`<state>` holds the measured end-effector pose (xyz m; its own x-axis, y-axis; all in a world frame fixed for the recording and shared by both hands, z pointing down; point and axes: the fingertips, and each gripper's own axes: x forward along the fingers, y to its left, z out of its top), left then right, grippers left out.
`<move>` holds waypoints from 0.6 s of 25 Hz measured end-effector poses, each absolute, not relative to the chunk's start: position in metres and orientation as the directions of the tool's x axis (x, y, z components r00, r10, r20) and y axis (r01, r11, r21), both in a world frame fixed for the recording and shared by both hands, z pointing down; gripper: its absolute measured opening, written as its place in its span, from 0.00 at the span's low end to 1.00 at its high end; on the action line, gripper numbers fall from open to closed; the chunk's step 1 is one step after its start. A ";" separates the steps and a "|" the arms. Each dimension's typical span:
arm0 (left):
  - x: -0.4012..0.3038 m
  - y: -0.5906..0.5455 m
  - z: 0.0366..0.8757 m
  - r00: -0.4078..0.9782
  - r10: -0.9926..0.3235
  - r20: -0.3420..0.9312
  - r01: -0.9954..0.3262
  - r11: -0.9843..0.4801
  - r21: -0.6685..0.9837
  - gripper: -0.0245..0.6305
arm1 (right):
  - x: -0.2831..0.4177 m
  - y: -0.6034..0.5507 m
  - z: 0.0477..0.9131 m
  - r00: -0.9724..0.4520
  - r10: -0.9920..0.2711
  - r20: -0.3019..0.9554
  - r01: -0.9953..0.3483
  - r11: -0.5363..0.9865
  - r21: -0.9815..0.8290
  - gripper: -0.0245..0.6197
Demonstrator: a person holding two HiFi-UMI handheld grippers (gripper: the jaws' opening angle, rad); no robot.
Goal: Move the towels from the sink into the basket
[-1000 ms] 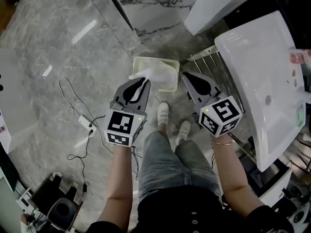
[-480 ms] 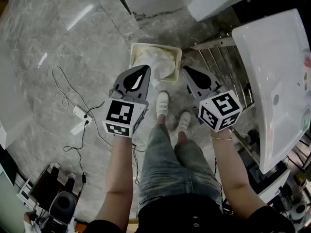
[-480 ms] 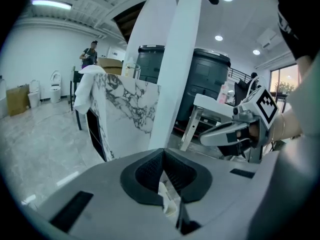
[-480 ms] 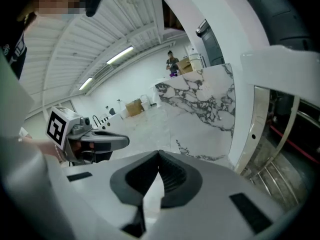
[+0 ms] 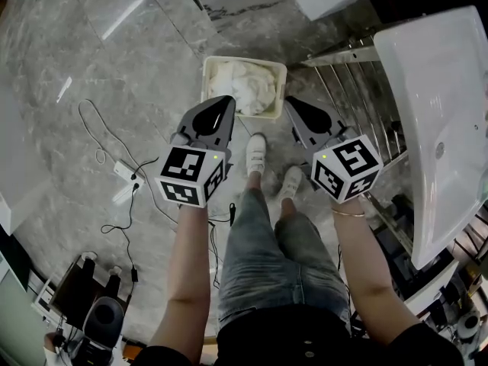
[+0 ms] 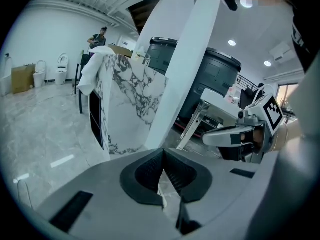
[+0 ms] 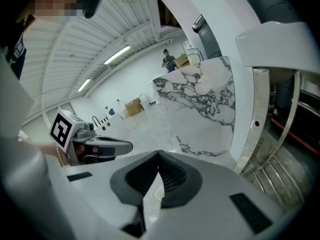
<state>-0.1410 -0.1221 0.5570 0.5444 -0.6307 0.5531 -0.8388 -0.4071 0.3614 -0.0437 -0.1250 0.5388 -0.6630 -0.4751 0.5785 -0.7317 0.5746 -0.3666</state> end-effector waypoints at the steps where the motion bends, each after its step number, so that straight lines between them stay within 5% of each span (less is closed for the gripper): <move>1: -0.140 -0.122 0.556 0.547 -0.629 0.553 -0.837 -0.409 0.363 0.06 | -0.043 -0.126 0.537 -0.662 -0.476 0.579 -0.732 0.576 -0.364 0.05; 15: -0.122 -0.121 0.492 0.558 -0.663 0.500 -0.830 -0.440 0.343 0.06 | -0.025 -0.120 0.452 -0.695 -0.468 0.546 -0.671 0.695 -0.259 0.05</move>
<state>-0.1216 -0.1209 0.4918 0.5579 -0.6628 0.4995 -0.8299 -0.4401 0.3429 -0.0248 -0.1199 0.4523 -0.6949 -0.4681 0.5459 -0.6711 0.6948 -0.2585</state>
